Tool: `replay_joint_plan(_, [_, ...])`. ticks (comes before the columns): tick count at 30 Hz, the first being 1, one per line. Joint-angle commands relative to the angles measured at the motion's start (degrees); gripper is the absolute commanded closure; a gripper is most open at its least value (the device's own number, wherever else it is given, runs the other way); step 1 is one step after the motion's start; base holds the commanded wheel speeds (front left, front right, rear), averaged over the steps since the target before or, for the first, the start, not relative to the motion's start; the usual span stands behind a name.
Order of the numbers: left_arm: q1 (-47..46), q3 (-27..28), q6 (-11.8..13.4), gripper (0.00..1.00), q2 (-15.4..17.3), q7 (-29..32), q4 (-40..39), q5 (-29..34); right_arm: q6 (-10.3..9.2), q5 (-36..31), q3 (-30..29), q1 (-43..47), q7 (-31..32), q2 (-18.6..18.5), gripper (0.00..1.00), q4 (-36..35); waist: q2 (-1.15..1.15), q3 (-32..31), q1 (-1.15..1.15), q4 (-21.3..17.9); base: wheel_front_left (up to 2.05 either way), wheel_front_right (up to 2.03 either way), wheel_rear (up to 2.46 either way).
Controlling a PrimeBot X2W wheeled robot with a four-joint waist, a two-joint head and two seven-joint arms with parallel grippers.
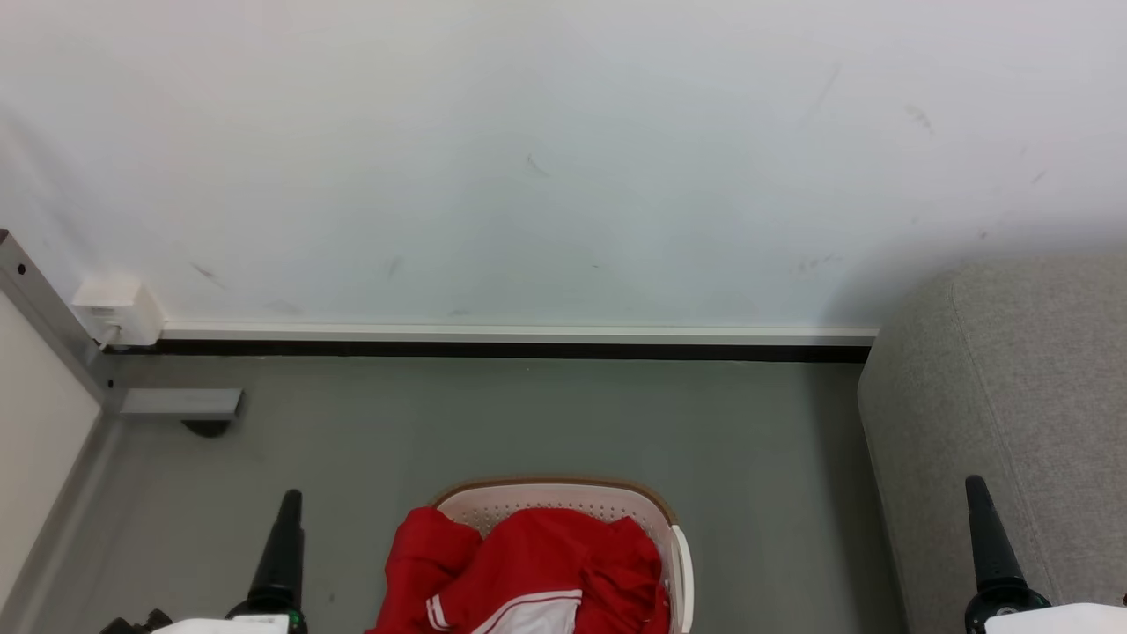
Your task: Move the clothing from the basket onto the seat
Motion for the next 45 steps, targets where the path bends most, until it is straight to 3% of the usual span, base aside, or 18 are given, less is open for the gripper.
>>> replay_joint_plan(1, [-0.9, -0.1, 0.0, 0.00, 0.3, -0.4, -1.1, 1.9, -0.02, -2.7, 0.3, -0.4, -0.6, -0.6, 0.00, -1.5, 0.00, 0.0, 0.00, 0.0, 0.00, 0.00, 0.00])
replay_joint_plan(7, [-0.8, 0.0, 0.0, 0.00, 0.4, -1.6, -1.4, 7.2, -0.03, -10.5, 1.4, -0.1, -1.7, -0.7, 0.00, -2.5, 0.00, 0.1, 0.00, -0.1, 0.00, 0.00, 0.00])
replay_joint_plan(8, [-0.7, -0.2, 0.0, 0.00, 0.4, -2.2, -1.6, 11.4, -0.03, -15.1, 2.0, 0.2, -2.4, -0.7, 0.00, -2.8, 0.00, 0.1, 0.00, -0.2, 0.00, 0.00, 0.00])
replay_joint_plan(10, [-0.5, -0.2, 0.0, 0.00, 0.4, -2.6, -1.8, 14.5, -0.03, -18.0, 2.4, 0.3, -2.8, -0.7, 0.00, -2.9, 0.00, 0.2, 0.00, -0.2, 0.00, 0.00, 0.00])
replay_joint_plan(33, [1.0, 0.2, 0.9, 0.00, 0.6, -6.8, -5.4, 42.9, -0.05, -39.4, 5.3, 0.6, -6.9, -0.9, 0.00, -2.4, 0.00, 0.4, 0.00, -0.7, 0.00, 0.00, 0.00])
replay_joint_plan(45, [1.6, 0.5, 1.2, 0.00, 0.9, -8.6, -6.1, 51.4, -0.07, -47.4, 6.1, 0.7, -8.8, -0.9, 0.00, -2.4, 0.00, 0.5, 0.00, -0.8, 0.00, 0.00, 0.00])
